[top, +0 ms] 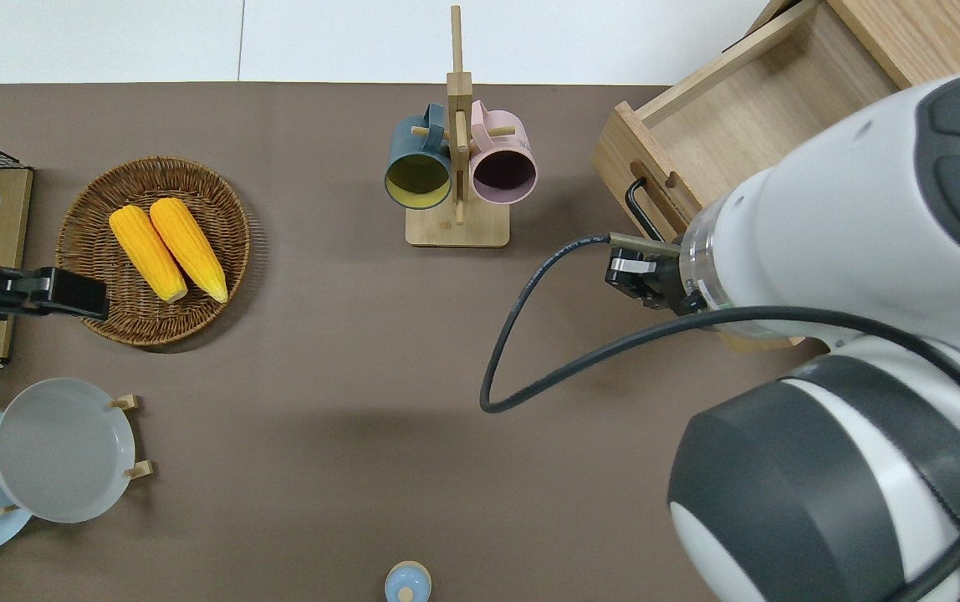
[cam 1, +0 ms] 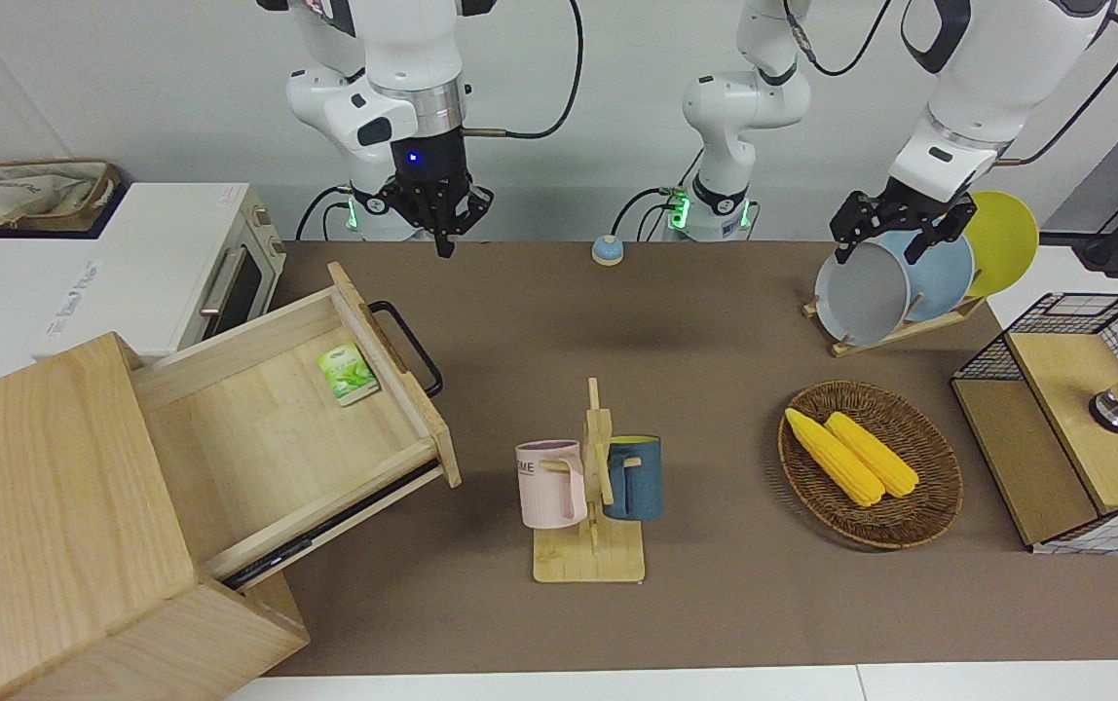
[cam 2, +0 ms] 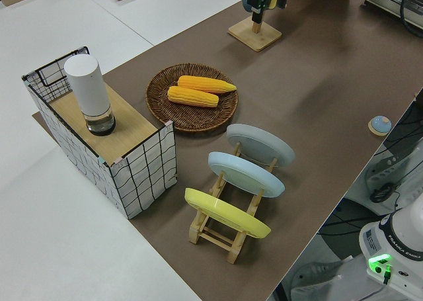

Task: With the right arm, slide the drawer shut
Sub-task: 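Push the drawer front with the right arm away from the robot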

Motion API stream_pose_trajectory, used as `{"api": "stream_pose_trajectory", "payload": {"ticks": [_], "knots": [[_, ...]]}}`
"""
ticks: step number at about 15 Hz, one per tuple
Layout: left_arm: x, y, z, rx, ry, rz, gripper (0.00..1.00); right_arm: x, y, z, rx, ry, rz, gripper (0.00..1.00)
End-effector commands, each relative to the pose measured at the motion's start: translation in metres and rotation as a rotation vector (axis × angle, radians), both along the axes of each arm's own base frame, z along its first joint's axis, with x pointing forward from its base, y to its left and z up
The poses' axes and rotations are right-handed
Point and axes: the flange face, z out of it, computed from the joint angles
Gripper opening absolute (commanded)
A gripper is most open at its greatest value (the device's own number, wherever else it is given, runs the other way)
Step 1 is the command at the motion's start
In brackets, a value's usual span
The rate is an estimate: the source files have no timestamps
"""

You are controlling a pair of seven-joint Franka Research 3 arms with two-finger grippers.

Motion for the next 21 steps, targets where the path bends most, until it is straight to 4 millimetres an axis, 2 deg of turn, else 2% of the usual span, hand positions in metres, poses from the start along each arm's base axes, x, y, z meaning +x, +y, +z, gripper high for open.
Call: {"api": "stream_pose_trajectory", "payload": {"ticks": [1, 3, 4, 5, 10, 13, 16, 19, 21], "knots": [[0.002, 0.001, 0.003, 0.016, 0.006, -0.012, 0.99, 0.005, 0.003, -0.033, 0.007, 0.030, -0.187, 0.000], [0.002, 0.001, 0.004, 0.016, 0.005, -0.012, 0.99, 0.013, 0.007, -0.057, 0.007, 0.048, -0.275, 0.000], [0.002, 0.001, 0.004, 0.016, 0.005, -0.012, 0.99, 0.015, 0.017, -0.071, 0.003, 0.063, -0.295, 0.000], [0.002, 0.001, 0.003, 0.016, 0.006, -0.012, 0.99, 0.018, 0.019, -0.079, 0.002, 0.070, -0.322, 0.000], [0.002, 0.001, 0.004, 0.016, 0.005, -0.012, 0.99, 0.039, 0.015, -0.117, 0.006, 0.093, -0.490, 0.000], [0.002, 0.001, 0.003, 0.016, 0.006, -0.012, 0.99, 0.043, 0.010, -0.131, -0.009, 0.080, -0.545, 0.000], [0.002, 0.001, 0.004, 0.016, 0.005, -0.012, 0.99, 0.045, 0.005, -0.137, -0.025, 0.077, -0.548, 0.000], [0.002, 0.001, 0.004, 0.016, 0.005, -0.012, 0.99, 0.054, 0.002, -0.155, -0.055, 0.077, -0.542, 0.000], [0.002, 0.001, 0.003, 0.016, 0.006, -0.012, 0.99, 0.057, -0.004, -0.159, -0.079, 0.064, -0.555, 0.000]]}}
